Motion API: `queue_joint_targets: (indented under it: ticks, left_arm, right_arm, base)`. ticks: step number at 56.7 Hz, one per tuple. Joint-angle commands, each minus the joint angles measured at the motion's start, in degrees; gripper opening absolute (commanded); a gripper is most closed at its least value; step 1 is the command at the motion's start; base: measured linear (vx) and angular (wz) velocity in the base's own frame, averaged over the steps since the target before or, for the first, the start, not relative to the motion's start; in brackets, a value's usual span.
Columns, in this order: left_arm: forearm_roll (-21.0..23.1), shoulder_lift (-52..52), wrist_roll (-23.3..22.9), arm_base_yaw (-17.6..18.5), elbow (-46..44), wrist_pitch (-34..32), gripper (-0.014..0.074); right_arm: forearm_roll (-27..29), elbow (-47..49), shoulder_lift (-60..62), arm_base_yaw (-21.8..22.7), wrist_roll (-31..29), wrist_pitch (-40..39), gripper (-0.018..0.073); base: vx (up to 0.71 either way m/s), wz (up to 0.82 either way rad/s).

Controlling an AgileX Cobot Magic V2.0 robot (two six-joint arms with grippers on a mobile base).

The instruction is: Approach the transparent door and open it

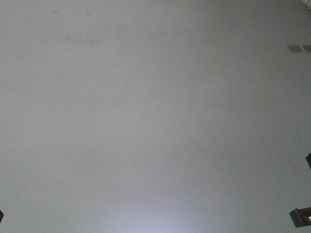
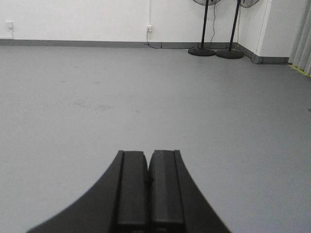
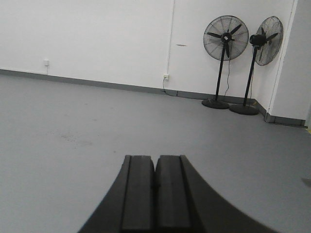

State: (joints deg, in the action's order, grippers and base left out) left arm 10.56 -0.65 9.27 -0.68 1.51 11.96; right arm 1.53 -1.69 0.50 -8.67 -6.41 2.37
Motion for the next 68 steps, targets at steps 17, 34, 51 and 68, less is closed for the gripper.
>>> queue_joint_targets:
  ticks: [17, 34, 51, 68]
  left_arm:
    - [0.67, -0.8, -0.54, 0.07, -1.43, -4.4, 0.0003]
    - [0.67, -0.8, -0.54, 0.07, -1.43, -4.4, 0.0003]
    - [0.67, -0.8, -0.54, 0.07, -1.43, -4.4, 0.0003]
    - [0.67, -0.75, -0.54, 0.07, -1.43, -4.4, 0.0003]
  right_arm:
    - [0.04, -0.15, 0.88, 0.28, -0.3, -4.37, -0.0004]
    - [0.04, -0.15, 0.88, 0.28, -0.3, -4.37, -0.0004]
    - [0.04, -0.15, 0.88, 0.28, -0.3, -4.37, -0.0004]
    - [0.04, -0.15, 0.88, 0.28, -0.3, -4.37, -0.0004]
  base:
    - [0.4, 0.17]
    - [0.45, 0.27]
    - [0.49, 0.27]
    - [0.5, 0.25]
